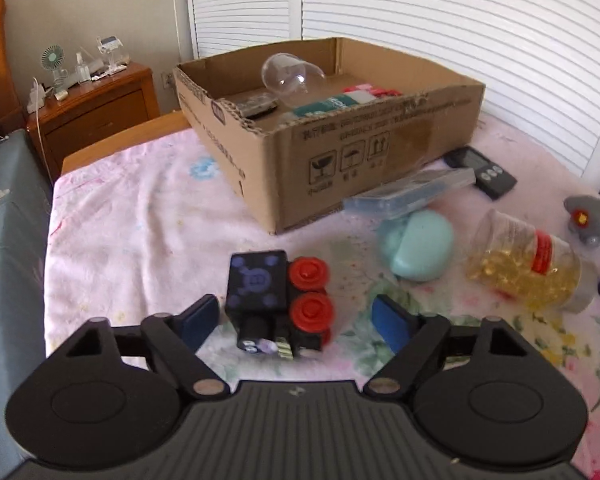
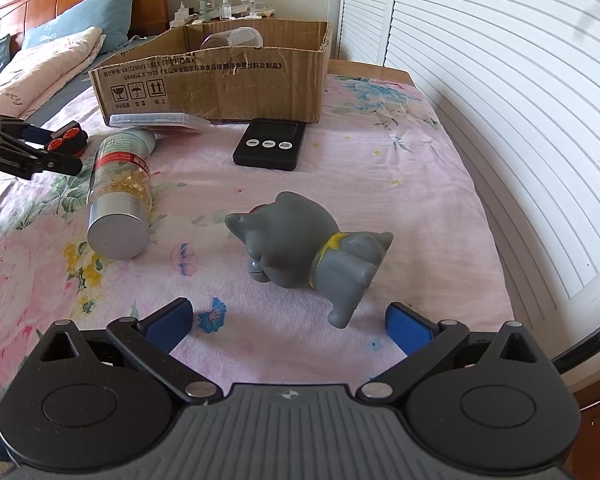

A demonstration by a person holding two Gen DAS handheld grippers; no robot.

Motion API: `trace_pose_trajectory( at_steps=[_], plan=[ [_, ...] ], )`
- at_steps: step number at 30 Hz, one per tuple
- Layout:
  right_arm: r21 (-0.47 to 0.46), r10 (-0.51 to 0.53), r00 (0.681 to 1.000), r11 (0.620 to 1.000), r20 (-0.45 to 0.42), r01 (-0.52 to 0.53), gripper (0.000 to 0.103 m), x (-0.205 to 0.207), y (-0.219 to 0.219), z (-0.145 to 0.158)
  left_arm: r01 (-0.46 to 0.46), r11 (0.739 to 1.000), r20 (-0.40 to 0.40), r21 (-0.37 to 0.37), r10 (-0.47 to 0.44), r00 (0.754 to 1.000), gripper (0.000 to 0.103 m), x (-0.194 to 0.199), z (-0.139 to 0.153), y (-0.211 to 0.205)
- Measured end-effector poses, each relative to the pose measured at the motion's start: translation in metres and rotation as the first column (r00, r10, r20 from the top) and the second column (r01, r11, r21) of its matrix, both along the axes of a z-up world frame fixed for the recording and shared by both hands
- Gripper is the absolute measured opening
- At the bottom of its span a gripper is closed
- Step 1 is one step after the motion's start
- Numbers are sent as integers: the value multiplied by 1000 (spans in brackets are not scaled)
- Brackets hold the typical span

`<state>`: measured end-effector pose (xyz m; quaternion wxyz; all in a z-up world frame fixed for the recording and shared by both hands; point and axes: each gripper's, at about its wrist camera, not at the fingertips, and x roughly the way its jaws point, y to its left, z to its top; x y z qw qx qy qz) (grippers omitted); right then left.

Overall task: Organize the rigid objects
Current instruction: 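Close the left gripper on the black cube toy while right gripper grips the grey elephant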

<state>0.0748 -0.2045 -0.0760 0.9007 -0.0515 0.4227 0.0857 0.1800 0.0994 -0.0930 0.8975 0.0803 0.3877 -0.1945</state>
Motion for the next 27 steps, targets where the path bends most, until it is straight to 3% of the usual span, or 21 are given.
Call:
trace_pose_trajectory(
  at_steps=[3, 8, 15, 18, 24, 27],
  plan=[
    [-1, -8, 1000, 1000, -5, 8, 103, 1, 1, 0, -18, 1000, 5, -7, 18, 1000, 70, 5, 2, 0],
    [13, 14, 1000, 1000, -18, -14, 103, 11, 8, 2, -15, 1000, 6, -8, 15, 1000, 69, 7, 1, -1],
    [116, -15, 1000, 993, -14, 17, 102, 39, 3, 9, -11, 1000, 6, -9, 11, 1000, 69, 5, 2, -2],
    [72, -32, 999, 997, -13, 32, 91, 44, 5, 11, -13, 1000, 4, -10, 13, 1000, 68, 4, 2, -2],
    [24, -38, 999, 999, -13, 39, 83, 39, 6, 12, -14, 1000, 3, -11, 14, 1000, 68, 7, 2, -1],
    [-4, -46, 999, 999, -17, 45, 78, 40, 6, 13, -15, 1000, 4, -9, 15, 1000, 58, 8, 3, -1]
  ],
)
